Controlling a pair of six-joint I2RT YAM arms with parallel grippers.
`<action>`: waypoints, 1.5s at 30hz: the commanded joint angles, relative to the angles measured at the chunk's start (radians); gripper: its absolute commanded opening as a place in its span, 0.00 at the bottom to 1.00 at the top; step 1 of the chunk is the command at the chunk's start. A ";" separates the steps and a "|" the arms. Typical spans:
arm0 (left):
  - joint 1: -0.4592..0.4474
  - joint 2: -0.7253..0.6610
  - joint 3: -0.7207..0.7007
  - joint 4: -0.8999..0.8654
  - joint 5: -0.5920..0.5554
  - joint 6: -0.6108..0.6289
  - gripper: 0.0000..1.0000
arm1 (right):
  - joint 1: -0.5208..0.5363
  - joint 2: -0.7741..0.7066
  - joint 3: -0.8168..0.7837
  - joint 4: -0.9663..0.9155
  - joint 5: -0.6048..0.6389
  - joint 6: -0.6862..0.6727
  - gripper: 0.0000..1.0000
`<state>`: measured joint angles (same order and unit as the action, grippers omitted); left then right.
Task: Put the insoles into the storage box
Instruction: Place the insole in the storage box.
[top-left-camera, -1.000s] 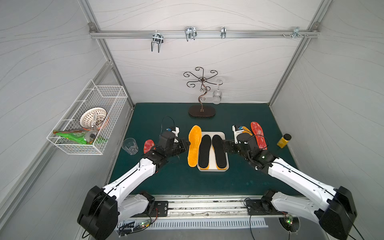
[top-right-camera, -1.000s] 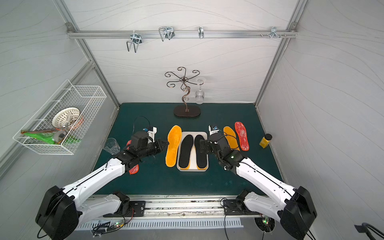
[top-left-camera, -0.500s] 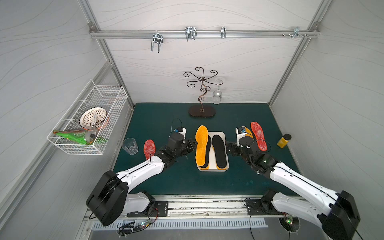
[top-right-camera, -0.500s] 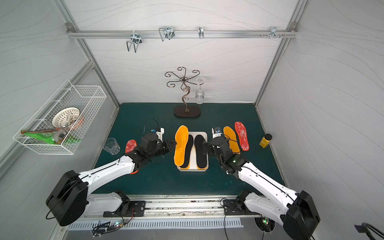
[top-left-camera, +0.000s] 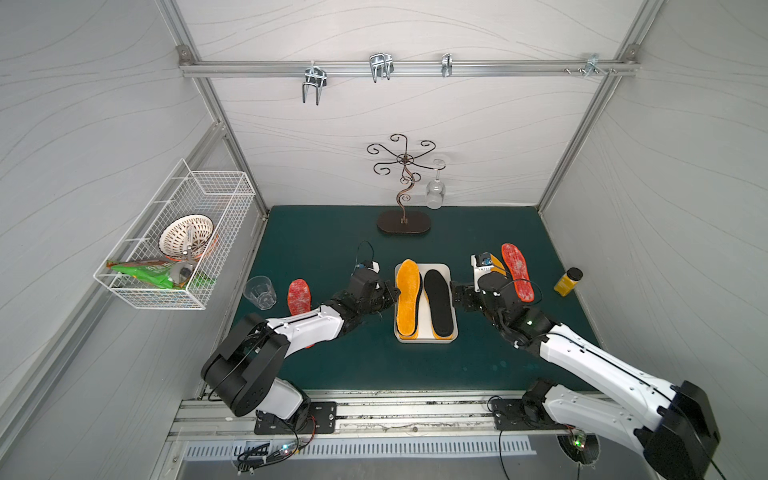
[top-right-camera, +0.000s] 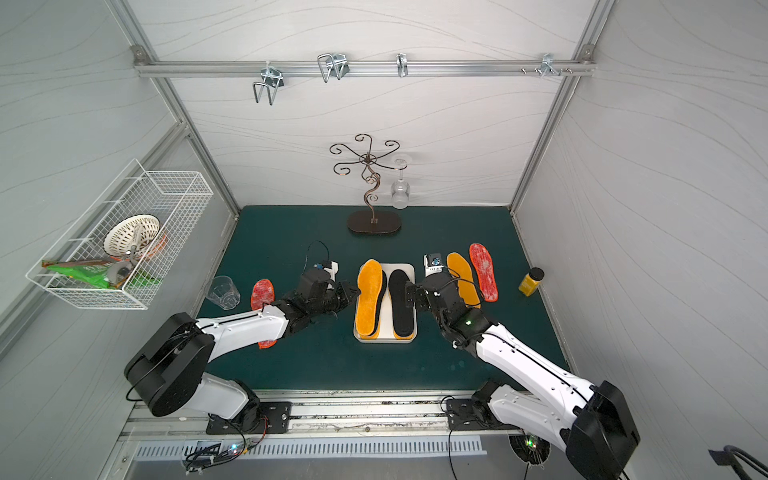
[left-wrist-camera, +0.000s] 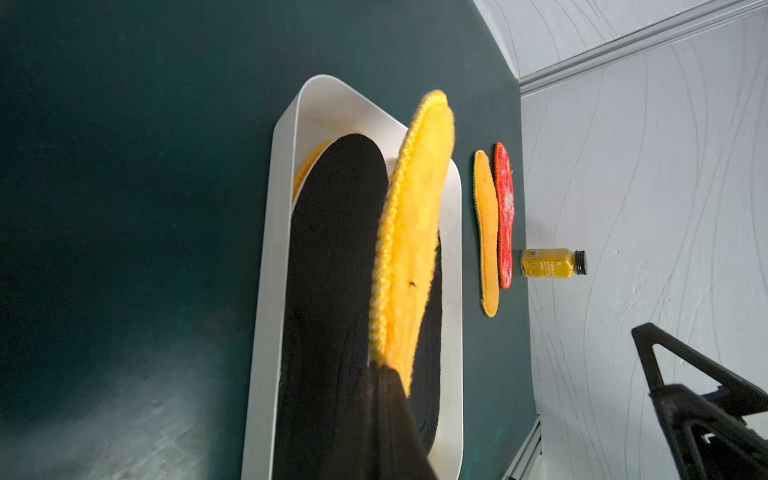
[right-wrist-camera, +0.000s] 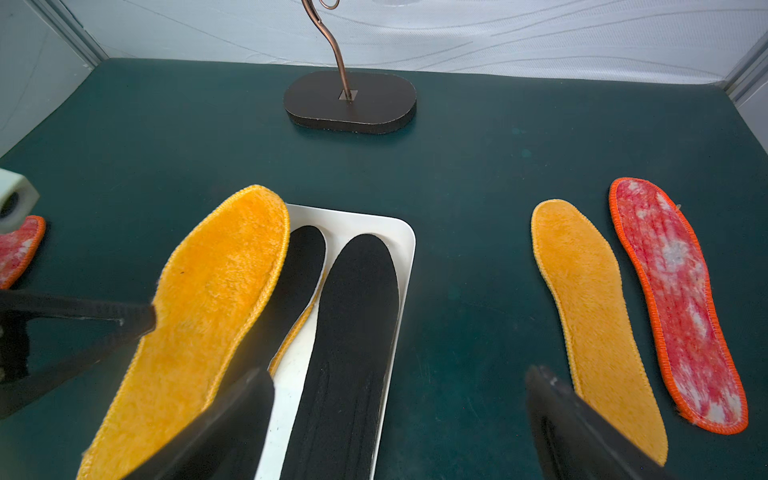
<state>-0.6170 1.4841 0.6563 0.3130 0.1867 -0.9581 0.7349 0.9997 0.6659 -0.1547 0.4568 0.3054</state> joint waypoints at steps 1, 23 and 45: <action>-0.008 0.021 0.043 0.068 0.008 -0.007 0.00 | -0.007 0.005 -0.006 0.024 0.004 -0.005 0.99; -0.016 0.098 0.062 0.081 0.026 -0.042 0.00 | -0.015 0.024 0.003 0.016 -0.010 0.015 0.99; -0.016 0.091 0.089 -0.023 -0.011 0.020 0.00 | -0.025 0.023 -0.003 0.027 -0.048 0.029 0.99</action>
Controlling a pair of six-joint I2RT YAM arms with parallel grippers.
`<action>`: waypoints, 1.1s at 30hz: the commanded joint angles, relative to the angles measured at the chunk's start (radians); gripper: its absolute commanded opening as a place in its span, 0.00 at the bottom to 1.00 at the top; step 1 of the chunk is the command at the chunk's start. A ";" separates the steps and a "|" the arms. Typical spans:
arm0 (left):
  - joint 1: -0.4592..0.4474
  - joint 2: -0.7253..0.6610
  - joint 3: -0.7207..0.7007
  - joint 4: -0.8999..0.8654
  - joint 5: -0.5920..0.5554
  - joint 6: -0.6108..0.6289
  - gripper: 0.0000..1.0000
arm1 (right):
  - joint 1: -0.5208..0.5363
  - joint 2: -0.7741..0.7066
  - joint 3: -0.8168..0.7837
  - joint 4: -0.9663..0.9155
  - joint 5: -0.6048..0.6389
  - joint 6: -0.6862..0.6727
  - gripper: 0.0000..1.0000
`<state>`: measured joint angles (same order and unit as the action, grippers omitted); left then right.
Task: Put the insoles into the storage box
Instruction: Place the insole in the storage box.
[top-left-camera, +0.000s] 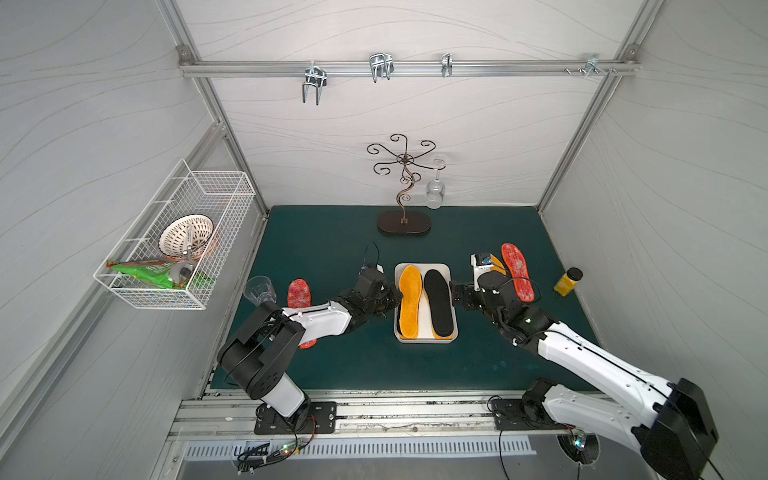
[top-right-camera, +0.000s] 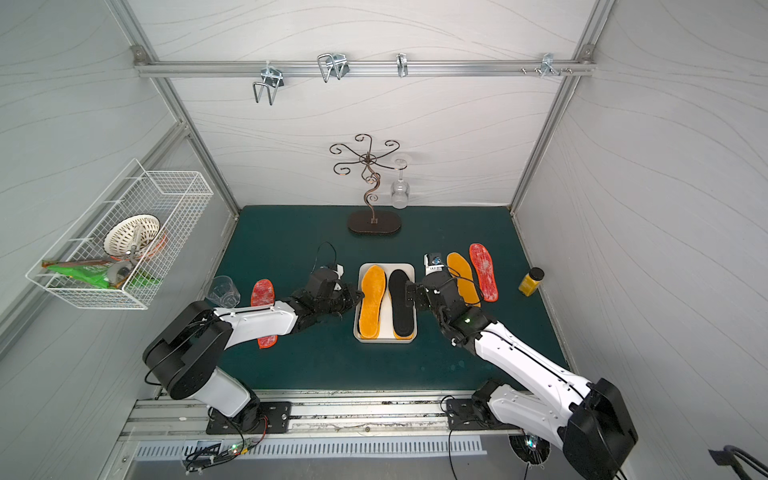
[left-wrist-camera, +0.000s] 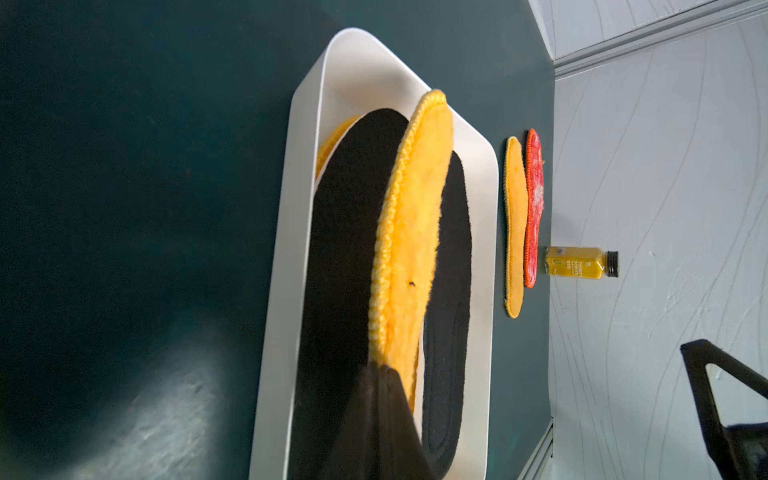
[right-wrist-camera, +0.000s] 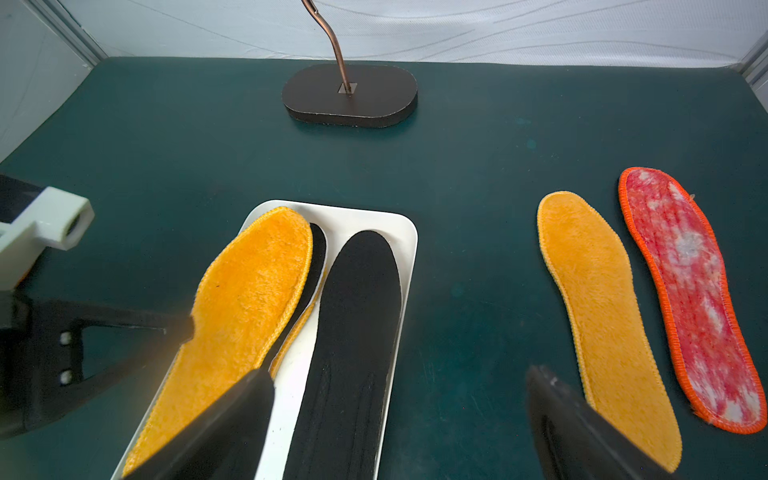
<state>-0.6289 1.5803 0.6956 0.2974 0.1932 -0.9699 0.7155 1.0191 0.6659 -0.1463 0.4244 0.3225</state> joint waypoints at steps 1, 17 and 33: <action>-0.004 -0.006 0.051 -0.014 -0.021 0.034 0.00 | -0.005 0.002 -0.002 0.017 -0.016 0.012 0.99; -0.005 -0.091 0.060 -0.147 -0.089 0.103 0.34 | -0.008 0.016 0.000 0.027 -0.059 0.004 0.99; -0.007 -0.327 0.136 -0.512 -0.330 0.458 0.39 | -0.231 0.335 0.283 -0.258 -0.375 0.090 0.53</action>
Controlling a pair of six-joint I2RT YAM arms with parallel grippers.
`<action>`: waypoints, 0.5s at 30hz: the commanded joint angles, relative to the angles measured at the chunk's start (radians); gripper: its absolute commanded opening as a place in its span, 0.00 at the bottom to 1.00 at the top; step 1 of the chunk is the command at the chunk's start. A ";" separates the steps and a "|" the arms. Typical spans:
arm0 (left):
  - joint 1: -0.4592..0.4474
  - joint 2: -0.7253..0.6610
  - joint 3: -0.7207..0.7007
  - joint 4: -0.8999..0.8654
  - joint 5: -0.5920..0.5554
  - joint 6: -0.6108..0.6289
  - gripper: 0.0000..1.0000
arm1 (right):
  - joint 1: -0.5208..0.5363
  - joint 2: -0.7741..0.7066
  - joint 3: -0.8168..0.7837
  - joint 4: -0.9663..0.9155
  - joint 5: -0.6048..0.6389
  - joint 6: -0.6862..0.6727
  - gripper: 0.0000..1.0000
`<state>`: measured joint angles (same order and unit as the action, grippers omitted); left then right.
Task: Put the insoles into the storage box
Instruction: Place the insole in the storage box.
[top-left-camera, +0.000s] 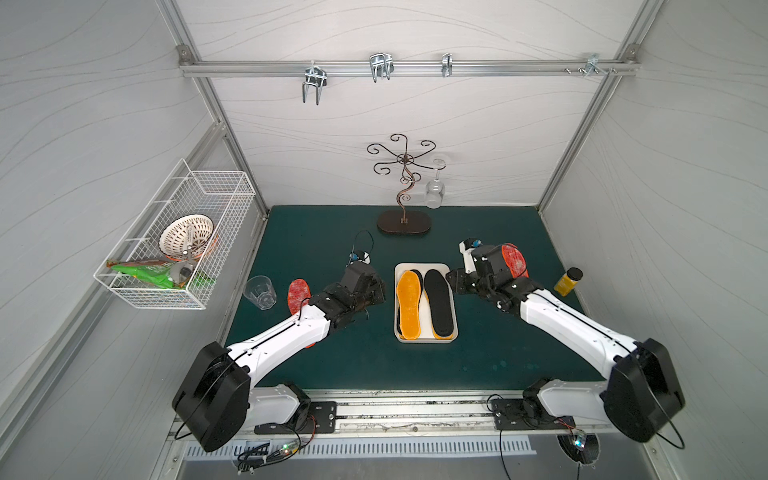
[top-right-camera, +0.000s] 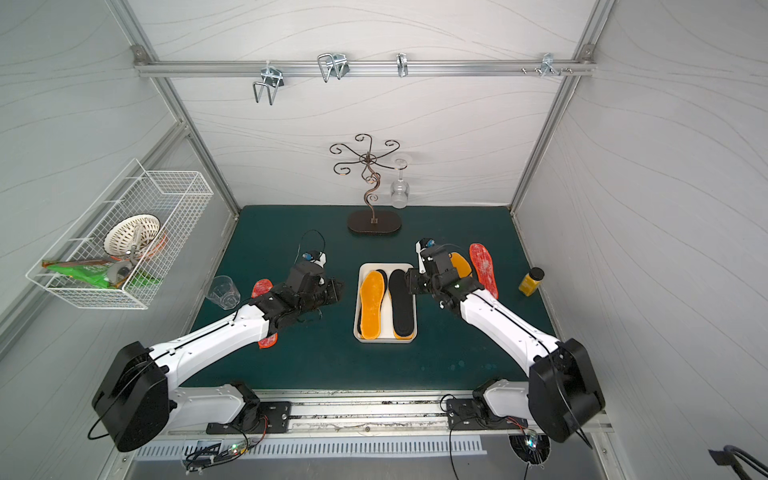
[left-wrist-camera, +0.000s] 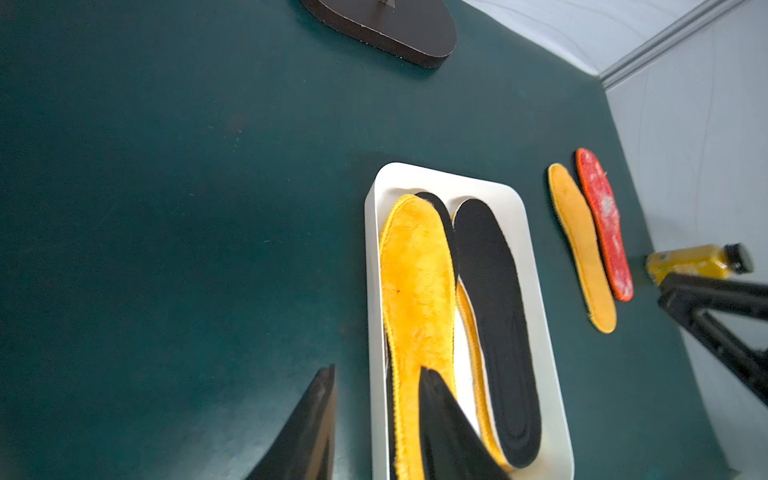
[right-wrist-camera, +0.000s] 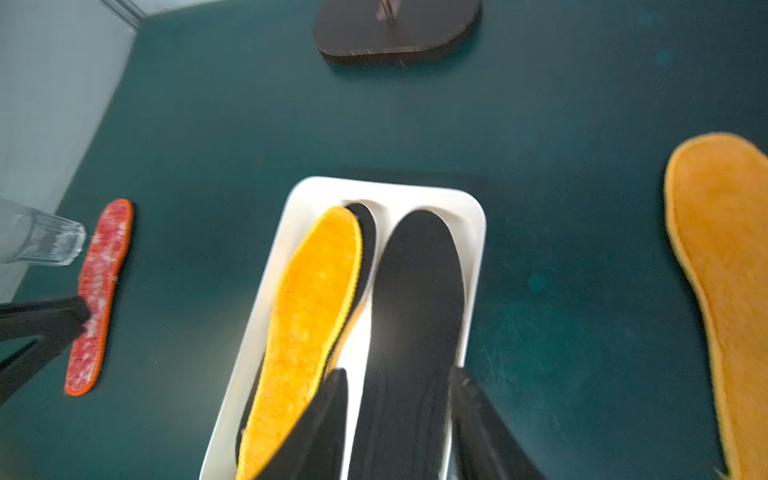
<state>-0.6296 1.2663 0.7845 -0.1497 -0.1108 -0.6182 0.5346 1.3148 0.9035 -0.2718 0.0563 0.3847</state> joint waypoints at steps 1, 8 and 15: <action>-0.015 -0.009 0.053 -0.070 -0.015 0.122 0.40 | -0.071 0.055 0.064 -0.159 0.032 0.035 0.56; -0.136 0.115 0.158 -0.073 0.026 0.164 0.44 | -0.280 0.173 0.129 -0.247 0.153 0.113 0.61; -0.169 0.180 0.196 0.012 0.132 0.133 0.44 | -0.371 0.335 0.170 -0.254 0.146 0.115 0.54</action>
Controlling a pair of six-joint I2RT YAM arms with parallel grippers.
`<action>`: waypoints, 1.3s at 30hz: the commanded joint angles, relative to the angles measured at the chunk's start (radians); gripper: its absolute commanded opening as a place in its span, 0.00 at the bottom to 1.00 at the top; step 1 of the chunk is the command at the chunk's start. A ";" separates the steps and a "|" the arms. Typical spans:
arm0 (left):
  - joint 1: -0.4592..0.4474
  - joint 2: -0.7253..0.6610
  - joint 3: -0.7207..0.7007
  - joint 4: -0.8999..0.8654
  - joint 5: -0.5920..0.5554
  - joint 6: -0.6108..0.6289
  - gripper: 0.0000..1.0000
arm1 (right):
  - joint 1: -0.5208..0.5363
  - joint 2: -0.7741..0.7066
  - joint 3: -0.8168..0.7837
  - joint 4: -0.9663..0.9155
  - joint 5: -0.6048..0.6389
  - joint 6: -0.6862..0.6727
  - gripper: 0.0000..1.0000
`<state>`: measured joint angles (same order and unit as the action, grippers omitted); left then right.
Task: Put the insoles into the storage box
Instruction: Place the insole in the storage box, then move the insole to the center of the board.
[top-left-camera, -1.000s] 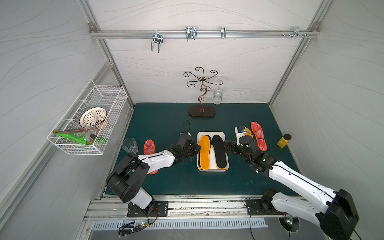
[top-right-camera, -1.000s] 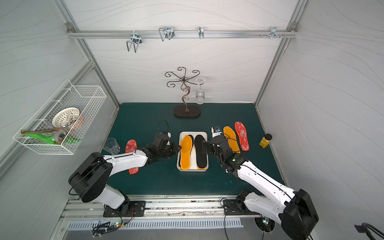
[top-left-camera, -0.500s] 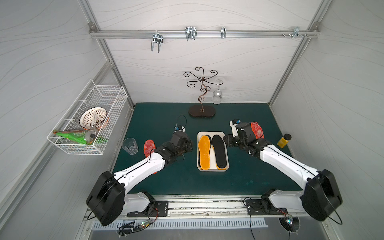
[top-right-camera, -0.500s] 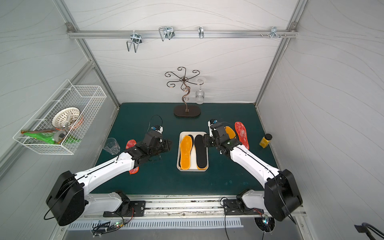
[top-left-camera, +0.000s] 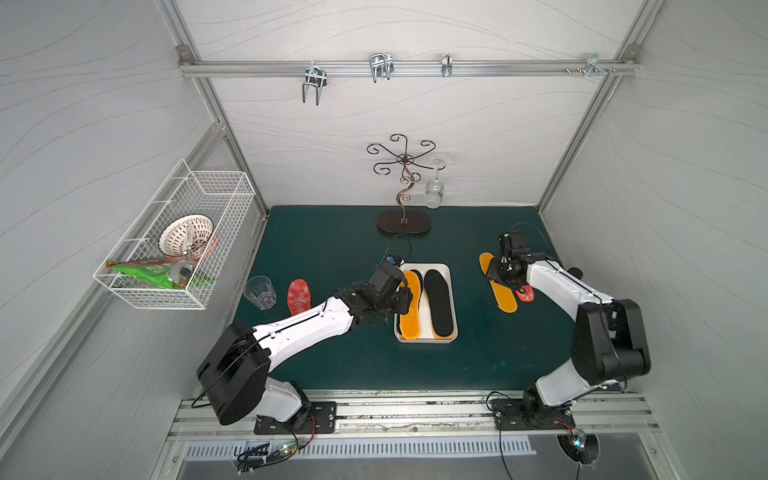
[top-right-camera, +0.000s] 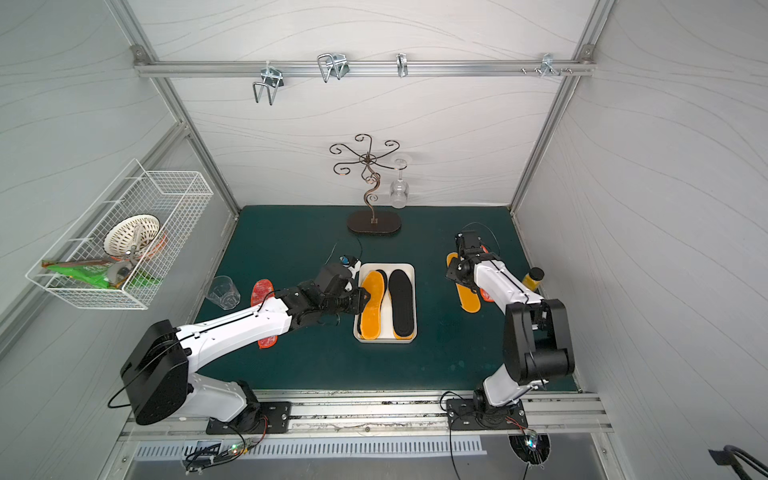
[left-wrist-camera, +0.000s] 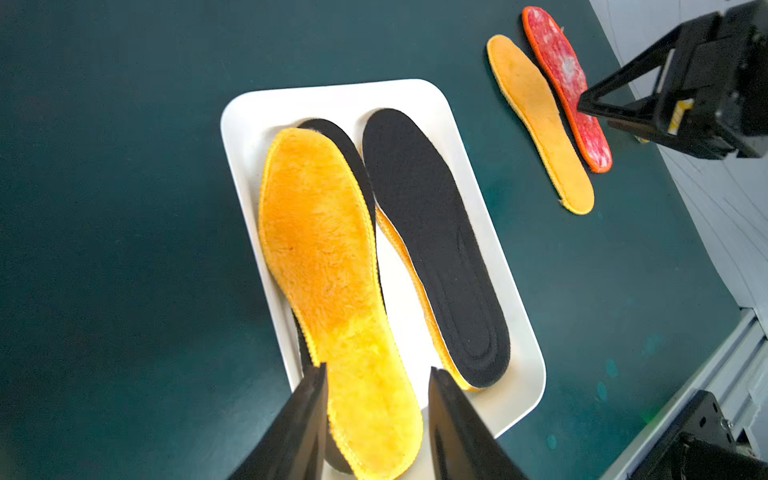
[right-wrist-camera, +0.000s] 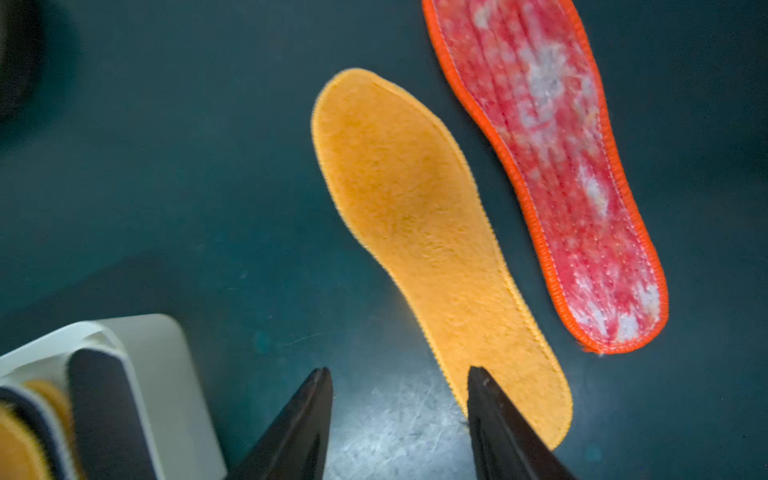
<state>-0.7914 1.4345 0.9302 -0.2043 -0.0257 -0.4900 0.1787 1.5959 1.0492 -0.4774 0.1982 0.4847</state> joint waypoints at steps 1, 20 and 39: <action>-0.006 0.012 0.055 0.065 0.046 0.007 0.44 | -0.020 0.076 0.027 -0.047 -0.005 0.015 0.52; -0.005 -0.042 0.019 0.042 -0.082 0.033 0.45 | 0.107 0.083 -0.175 0.157 -0.384 0.234 0.45; 0.056 -0.084 -0.036 0.105 0.006 0.014 0.45 | 0.140 -0.301 -0.160 0.025 -0.154 0.121 0.69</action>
<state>-0.7643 1.3735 0.8997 -0.1795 -0.0940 -0.4728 0.3527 1.3033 0.8295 -0.3843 -0.0544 0.7418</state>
